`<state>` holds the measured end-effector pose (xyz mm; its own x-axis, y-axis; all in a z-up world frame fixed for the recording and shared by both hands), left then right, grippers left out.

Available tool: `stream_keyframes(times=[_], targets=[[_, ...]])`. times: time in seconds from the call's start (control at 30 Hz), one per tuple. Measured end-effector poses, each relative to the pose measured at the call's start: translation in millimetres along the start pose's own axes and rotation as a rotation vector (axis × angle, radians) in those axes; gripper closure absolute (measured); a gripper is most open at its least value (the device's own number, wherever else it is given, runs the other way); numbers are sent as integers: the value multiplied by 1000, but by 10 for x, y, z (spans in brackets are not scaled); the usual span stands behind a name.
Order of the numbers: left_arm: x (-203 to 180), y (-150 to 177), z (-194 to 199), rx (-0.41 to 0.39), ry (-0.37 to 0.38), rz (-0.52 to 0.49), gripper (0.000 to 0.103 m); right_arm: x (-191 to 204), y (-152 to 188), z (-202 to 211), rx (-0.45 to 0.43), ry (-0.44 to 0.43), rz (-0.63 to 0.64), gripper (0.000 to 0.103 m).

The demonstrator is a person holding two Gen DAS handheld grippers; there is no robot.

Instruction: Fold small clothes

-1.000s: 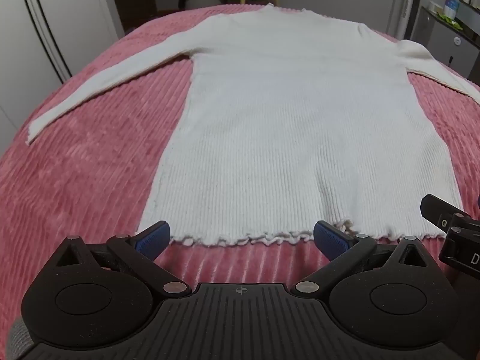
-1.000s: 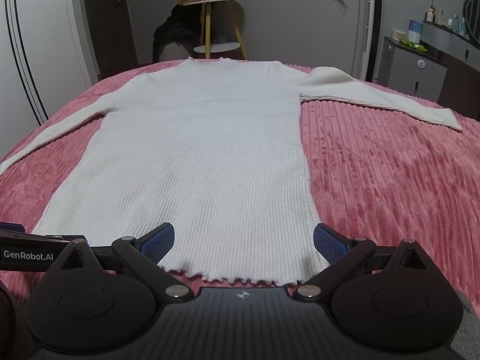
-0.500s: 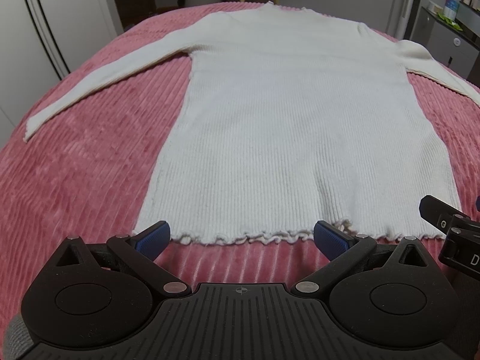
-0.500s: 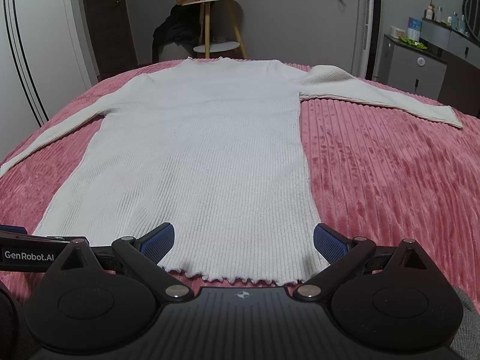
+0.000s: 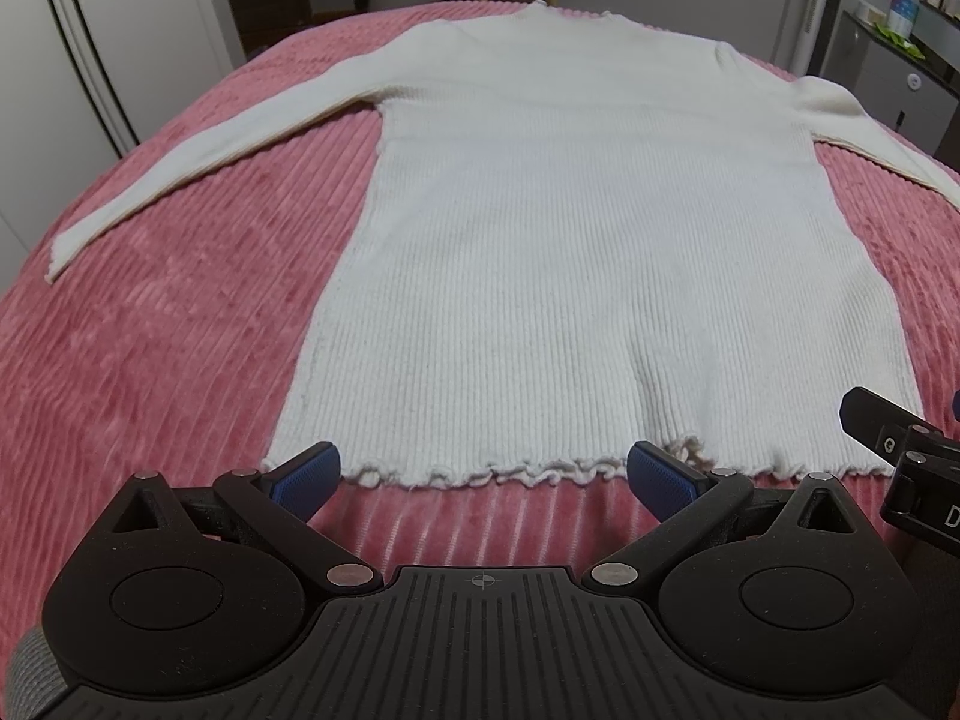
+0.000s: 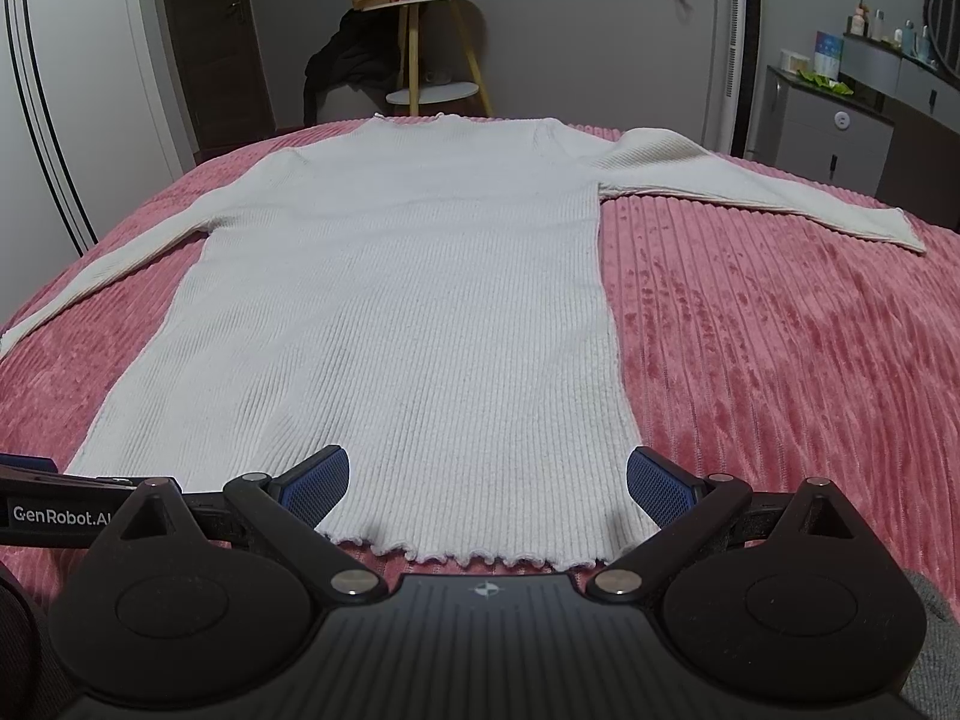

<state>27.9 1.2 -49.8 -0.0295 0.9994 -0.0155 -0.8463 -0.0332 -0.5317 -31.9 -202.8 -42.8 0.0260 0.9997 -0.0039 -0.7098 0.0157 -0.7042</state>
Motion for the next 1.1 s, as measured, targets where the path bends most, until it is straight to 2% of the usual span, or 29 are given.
stream_keyframes(times=[1.1], targets=[[-9, 17, -35, 19, 1, -2, 0, 4, -2, 2, 0, -3, -1, 4]])
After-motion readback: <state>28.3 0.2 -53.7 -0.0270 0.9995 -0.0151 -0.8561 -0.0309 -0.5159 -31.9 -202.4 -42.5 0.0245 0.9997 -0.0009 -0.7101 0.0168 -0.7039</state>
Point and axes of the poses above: each gripper's, at about its wrist camera, not at the fingertips, and z roughly against the way its jaws point, x to its left, y to its underside, the point moved 5 cm from there along -z, roughly the way its jaws point, and after that the axes turned 7 degrees about z, right-handed, at the moved point
